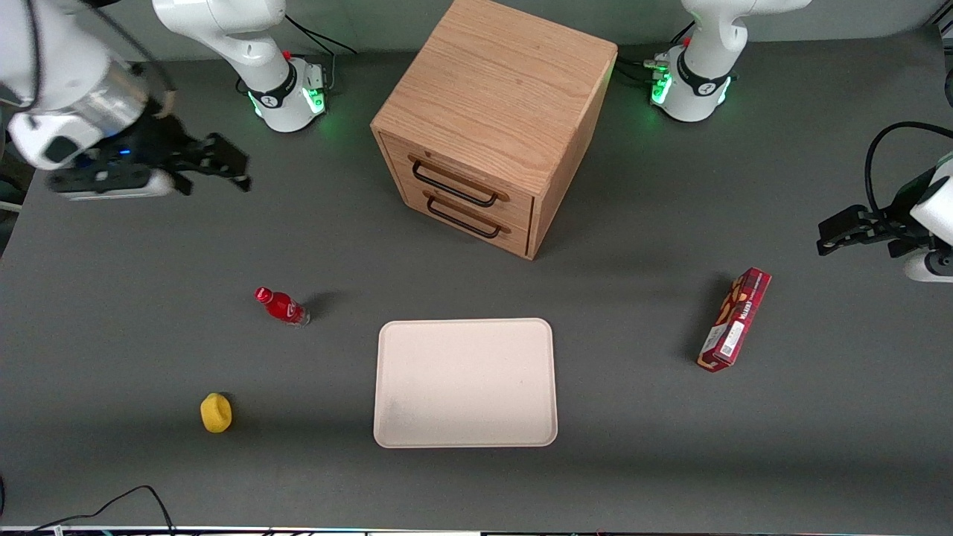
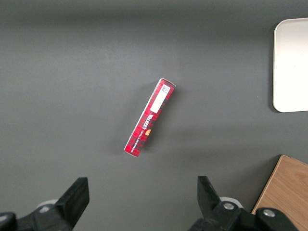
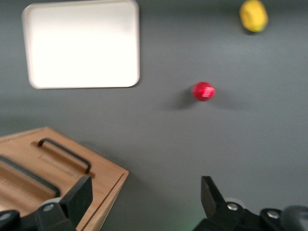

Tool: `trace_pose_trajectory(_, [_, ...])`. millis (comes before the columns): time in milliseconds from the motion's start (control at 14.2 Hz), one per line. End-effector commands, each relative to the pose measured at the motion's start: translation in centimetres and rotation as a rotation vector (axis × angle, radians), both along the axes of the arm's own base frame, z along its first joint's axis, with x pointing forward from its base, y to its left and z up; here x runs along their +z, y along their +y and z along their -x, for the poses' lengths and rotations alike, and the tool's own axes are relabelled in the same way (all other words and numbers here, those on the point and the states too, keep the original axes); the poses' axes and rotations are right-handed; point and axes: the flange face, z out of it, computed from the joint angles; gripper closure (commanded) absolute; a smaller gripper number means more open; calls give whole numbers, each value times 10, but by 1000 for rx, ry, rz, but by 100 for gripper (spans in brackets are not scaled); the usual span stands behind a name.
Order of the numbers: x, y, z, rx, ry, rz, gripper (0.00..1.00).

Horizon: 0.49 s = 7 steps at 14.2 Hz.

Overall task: Open upper drawer
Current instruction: 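Lift the right gripper and swing it toward the cabinet's drawers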

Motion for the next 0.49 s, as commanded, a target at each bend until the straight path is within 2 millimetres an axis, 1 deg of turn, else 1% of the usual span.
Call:
trace_pose_trajectory(0, [-1,56,-17,100,29,-75,0])
trace_pose_trajectory(70, [-6,86,-10,170,46,-111,0])
trace_pose_trajectory(211, [-27,121,-4,341,71,-133,0])
trace_pose_trajectory(281, [-39,131,-5,464,76,-147,0])
trace_pose_trajectory(351, [-52,135,-12,603,73,-174,0])
trace_pose_trajectory(421, [-66,144,-14,742,79,-218,0])
